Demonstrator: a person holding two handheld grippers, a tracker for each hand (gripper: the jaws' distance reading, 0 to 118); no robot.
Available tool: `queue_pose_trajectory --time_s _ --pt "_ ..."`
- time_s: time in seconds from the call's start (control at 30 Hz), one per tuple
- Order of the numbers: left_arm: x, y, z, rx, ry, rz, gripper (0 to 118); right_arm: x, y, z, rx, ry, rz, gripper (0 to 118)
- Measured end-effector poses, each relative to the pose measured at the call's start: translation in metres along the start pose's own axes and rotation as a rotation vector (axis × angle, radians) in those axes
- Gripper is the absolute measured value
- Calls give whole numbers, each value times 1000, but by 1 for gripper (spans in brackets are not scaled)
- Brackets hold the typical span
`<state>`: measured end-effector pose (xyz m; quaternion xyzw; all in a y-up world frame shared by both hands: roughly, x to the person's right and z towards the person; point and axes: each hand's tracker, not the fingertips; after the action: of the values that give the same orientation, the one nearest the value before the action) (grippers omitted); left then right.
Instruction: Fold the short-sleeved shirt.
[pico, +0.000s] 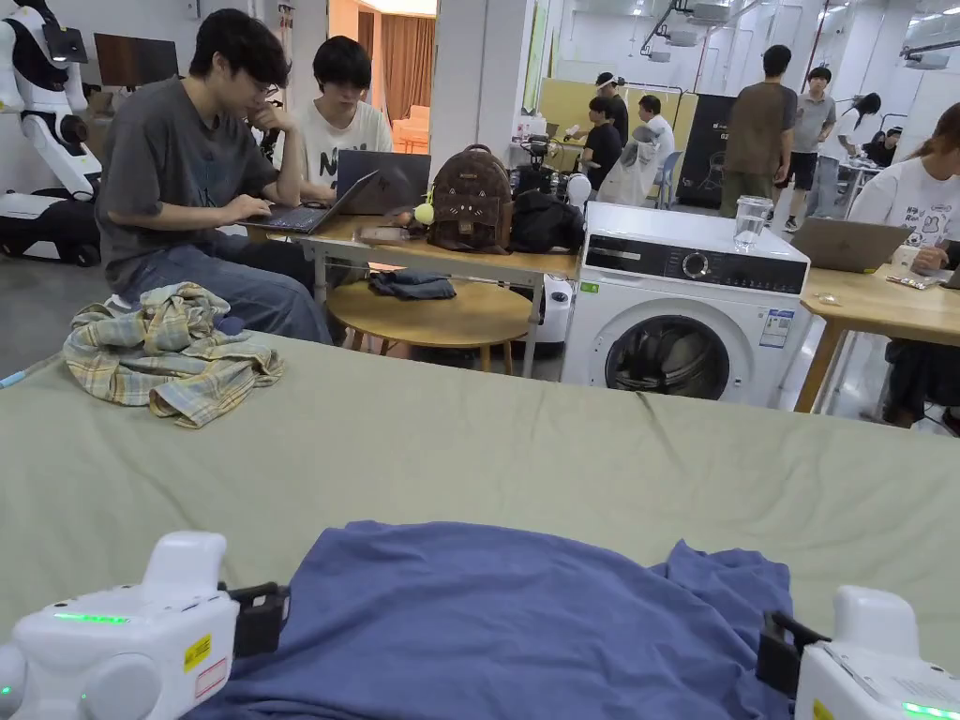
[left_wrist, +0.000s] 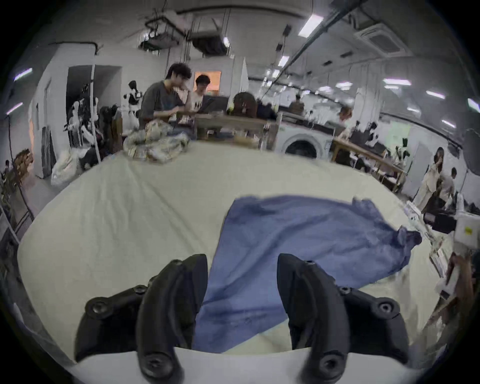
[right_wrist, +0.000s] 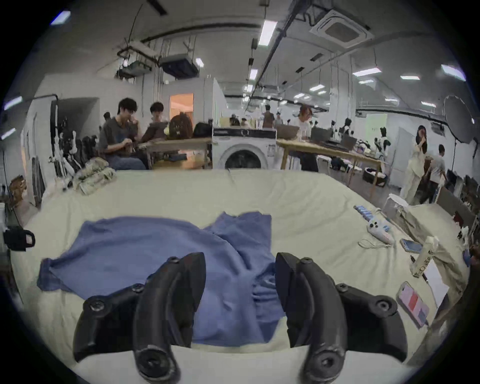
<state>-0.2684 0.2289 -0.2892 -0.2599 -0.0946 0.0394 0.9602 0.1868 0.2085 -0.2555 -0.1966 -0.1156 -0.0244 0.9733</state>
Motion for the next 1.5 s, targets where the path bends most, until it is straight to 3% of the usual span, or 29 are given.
queue_pose_trajectory --time_s 0.07,0.1,0.13,0.17,0.2,0.33,0.53,0.97,1.0,1.07,1.13,1.17,1.3,1.47,1.5 --pt "14 2 3 54 14 -29 54 -14 4 5 47 5 -13 55" --pt "20 2 3 65 20 -46 53 -22 5 6 57 5 -9 46" --pt "25 3 1 62 22 -60 38 -28 7 7 73 4 -5 21" --pt "32 3 0 74 23 -83 19 -34 7 7 82 1 -1 4" --pt "38 2 -2 78 29 -109 0 -39 7 7 92 -9 -2 0" --pt "54 1 -6 79 27 -130 0 -52 10 6 94 42 1 0" --pt "49 22 -30 9 45 -71 0 -63 12 -5 81 40 34 0" --pt "-28 135 -221 -373 -15 78 0 -53 9 -64 -48 59 52 0" --pt "-30 142 -236 -383 -2 85 5 -52 9 -69 -55 61 51 0" --pt "-34 152 -261 -413 -23 106 28 -52 7 -79 -70 64 49 0" --pt "-33 159 -285 -456 -54 124 63 -51 6 -88 -85 59 53 0" --pt "-32 160 -295 -471 -74 127 72 -50 5 -91 -89 58 54 0" --pt "-21 154 -333 -543 -71 85 74 -47 4 -102 -108 48 55 0" --pt "2 116 -371 -738 127 -110 74 -44 3 -108 -123 37 63 0" --pt "6 113 -359 -645 103 -85 74 -43 2 -109 -126 37 63 0"
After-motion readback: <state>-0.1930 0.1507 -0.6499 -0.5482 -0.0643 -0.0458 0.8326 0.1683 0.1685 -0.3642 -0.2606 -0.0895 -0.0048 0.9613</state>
